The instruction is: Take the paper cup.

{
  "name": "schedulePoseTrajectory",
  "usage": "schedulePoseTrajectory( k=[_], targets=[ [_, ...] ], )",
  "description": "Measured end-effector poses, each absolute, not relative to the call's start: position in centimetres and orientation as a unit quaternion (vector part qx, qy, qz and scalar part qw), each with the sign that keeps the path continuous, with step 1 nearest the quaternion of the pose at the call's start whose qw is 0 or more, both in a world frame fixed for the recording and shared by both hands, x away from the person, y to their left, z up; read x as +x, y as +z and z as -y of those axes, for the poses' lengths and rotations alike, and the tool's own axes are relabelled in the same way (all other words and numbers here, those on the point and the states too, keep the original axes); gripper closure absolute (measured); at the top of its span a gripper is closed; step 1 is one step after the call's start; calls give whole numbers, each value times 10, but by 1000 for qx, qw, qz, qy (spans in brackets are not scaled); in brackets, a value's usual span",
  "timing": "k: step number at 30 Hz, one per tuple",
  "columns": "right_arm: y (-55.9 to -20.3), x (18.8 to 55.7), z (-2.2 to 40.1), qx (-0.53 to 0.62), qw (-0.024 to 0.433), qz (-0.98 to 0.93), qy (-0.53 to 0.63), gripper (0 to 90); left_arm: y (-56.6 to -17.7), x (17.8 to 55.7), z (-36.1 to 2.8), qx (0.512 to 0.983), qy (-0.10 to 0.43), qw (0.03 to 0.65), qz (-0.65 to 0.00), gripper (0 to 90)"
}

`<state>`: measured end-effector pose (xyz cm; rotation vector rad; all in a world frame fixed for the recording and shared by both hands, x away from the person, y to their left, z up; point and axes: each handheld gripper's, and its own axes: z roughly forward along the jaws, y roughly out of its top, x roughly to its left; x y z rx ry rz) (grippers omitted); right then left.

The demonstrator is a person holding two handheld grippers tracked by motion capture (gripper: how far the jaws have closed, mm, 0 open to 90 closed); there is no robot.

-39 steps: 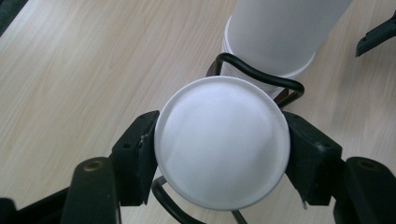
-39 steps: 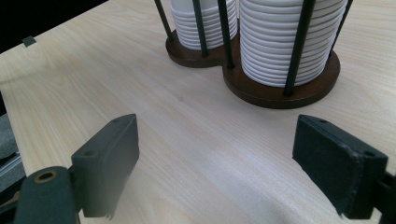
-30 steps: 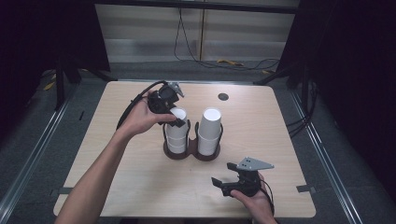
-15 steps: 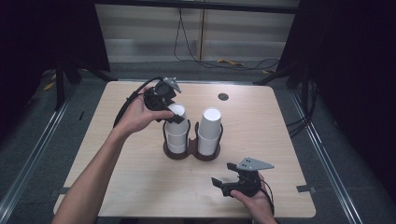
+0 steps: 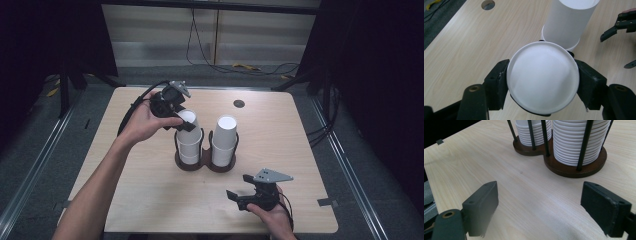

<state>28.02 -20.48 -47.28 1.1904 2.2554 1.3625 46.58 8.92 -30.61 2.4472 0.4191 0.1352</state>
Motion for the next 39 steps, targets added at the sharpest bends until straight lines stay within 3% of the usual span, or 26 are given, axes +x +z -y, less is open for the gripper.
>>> schedulePoseTrajectory(
  k=[13, 39],
  targets=[
    [-473, 280, 204, 407, 124, -774, 468, 148, -291, 456, -103, 920, 75, 352, -156, 343],
    [-473, 280, 202, 404, 124, -775, 470, 146, -291, 425, -146, 874, 70, 452, -160, 342]
  ],
)
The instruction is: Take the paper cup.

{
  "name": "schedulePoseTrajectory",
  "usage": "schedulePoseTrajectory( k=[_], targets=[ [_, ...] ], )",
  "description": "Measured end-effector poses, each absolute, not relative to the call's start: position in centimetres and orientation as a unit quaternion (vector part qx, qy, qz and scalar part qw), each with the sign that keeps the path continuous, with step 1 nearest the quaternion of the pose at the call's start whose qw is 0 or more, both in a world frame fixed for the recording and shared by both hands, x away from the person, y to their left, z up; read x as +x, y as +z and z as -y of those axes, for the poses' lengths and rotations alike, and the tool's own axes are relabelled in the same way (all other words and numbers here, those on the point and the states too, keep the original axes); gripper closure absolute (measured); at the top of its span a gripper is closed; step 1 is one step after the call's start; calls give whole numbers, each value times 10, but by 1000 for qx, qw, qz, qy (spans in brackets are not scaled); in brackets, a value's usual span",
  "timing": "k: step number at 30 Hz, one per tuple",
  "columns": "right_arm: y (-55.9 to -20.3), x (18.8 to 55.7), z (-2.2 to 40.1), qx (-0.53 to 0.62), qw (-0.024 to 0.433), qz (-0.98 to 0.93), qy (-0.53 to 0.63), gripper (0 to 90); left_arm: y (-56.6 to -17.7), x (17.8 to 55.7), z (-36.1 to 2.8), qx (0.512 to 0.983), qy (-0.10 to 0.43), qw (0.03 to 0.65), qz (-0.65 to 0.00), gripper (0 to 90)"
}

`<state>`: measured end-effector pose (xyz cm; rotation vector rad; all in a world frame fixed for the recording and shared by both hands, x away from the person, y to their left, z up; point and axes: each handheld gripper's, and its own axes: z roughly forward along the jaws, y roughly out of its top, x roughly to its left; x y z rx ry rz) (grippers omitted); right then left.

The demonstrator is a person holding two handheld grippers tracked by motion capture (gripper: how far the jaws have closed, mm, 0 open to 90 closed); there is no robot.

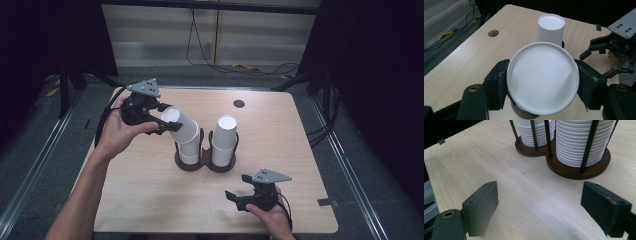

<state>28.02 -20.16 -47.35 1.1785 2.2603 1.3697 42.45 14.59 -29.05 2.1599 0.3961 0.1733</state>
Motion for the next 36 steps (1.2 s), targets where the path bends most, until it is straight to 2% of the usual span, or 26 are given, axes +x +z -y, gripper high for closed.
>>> schedulePoseTrajectory(
  k=[11, 22, 36],
  targets=[
    [-473, 280, 201, 405, 124, -774, 470, 146, -300, 405, -152, 858, 83, 480, -164, 343],
    [-470, 280, 200, 397, 119, -771, 483, 146, -322, 388, -152, 850, 65, 502, -148, 343],
    [-461, 280, 188, 361, 118, -772, 510, 145, -358, 386, -145, 843, 33, 517, -148, 342]
  ],
)
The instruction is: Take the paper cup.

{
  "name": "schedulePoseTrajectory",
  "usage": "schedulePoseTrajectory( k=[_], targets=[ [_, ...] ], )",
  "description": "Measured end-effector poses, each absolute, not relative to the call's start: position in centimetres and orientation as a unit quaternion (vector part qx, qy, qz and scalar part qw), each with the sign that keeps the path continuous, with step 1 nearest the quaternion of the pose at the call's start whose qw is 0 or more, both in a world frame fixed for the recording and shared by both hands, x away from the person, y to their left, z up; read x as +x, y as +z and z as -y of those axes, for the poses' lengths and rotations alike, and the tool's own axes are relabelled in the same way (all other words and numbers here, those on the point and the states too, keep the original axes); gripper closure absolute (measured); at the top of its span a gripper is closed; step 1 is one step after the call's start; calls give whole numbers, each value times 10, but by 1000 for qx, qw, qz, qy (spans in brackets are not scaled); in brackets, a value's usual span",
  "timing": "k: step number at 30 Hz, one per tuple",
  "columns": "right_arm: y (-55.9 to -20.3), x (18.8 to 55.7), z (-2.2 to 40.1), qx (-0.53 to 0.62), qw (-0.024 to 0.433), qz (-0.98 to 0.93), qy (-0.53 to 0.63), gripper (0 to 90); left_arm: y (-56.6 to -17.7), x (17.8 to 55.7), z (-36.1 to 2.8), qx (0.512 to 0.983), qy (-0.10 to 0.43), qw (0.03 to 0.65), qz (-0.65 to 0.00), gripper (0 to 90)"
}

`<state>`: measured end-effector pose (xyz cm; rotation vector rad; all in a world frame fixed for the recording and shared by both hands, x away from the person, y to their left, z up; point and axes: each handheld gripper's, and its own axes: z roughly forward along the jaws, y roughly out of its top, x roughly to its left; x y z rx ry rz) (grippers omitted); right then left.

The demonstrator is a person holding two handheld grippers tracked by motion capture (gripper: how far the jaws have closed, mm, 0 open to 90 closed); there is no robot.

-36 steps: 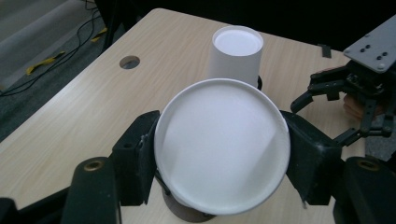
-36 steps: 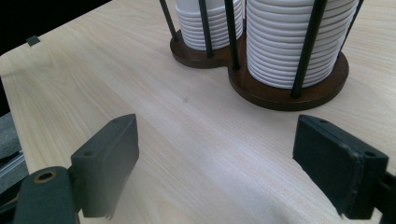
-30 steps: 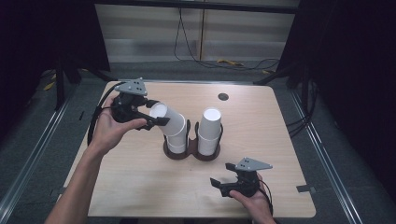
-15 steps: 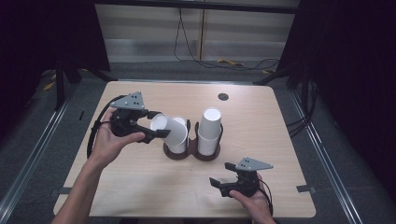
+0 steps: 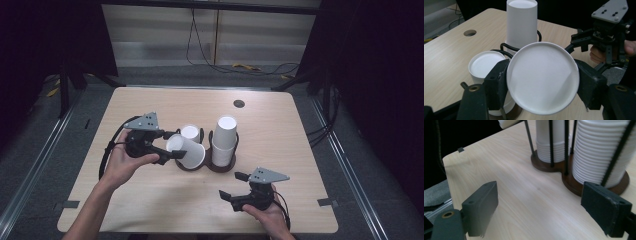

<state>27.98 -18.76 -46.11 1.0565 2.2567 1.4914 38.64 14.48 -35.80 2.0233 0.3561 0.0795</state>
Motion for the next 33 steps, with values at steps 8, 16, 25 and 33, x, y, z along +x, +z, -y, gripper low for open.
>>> schedulePoseTrajectory(
  k=[8, 16, 25, 33],
  targets=[
    [-445, 283, 174, 336, 131, -776, 518, 148, -369, 383, -137, 837, 17, 529, -141, 341],
    [-447, 280, 174, 325, 118, -765, 544, 144, -385, 375, -128, 834, 5, 535, -133, 341],
    [-448, 277, 171, 302, 113, -766, 556, 143, -393, 370, -120, 830, -11, 543, -125, 341],
    [-448, 277, 173, 294, 114, -763, 565, 143, -396, 366, -121, 824, -24, 554, -115, 342]
  ],
)
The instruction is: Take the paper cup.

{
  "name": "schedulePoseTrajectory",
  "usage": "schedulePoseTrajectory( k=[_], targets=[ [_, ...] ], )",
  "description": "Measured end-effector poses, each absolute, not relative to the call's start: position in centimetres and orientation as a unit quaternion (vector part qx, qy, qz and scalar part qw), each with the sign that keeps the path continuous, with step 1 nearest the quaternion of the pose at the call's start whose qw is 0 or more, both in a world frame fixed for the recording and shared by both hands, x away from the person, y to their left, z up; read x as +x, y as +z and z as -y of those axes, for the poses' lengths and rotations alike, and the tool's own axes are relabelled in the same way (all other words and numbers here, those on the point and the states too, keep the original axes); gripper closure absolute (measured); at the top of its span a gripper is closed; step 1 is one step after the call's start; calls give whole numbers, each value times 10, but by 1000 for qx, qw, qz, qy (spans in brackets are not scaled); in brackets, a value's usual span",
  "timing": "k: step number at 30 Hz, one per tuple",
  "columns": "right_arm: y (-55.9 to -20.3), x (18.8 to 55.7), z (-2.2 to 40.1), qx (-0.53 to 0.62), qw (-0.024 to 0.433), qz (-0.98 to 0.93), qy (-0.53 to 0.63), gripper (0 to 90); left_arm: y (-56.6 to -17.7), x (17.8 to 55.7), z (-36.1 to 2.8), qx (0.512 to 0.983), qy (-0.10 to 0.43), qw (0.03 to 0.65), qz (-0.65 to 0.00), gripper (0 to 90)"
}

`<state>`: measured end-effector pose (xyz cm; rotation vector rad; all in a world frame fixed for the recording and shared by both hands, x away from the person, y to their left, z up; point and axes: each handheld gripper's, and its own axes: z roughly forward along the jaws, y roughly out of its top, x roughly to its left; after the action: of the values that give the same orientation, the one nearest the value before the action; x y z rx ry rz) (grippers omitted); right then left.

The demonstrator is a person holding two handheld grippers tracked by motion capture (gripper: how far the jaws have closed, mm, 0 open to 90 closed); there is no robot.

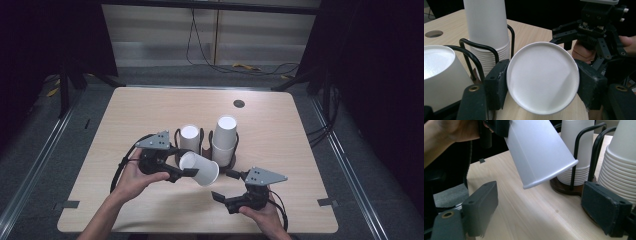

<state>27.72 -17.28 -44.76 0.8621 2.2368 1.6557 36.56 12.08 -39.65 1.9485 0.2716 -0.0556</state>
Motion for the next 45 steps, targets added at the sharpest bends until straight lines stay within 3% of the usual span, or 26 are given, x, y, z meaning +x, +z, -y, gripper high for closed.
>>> schedulePoseTrajectory(
  k=[39, 45],
  targets=[
    [-449, 280, 163, 242, 84, -777, 576, 141, -397, 348, -91, 825, -95, 555, -44, 343],
    [-451, 280, 162, 237, 81, -784, 568, 183, -399, 349, -90, 824, -102, 555, -44, 343]
  ],
)
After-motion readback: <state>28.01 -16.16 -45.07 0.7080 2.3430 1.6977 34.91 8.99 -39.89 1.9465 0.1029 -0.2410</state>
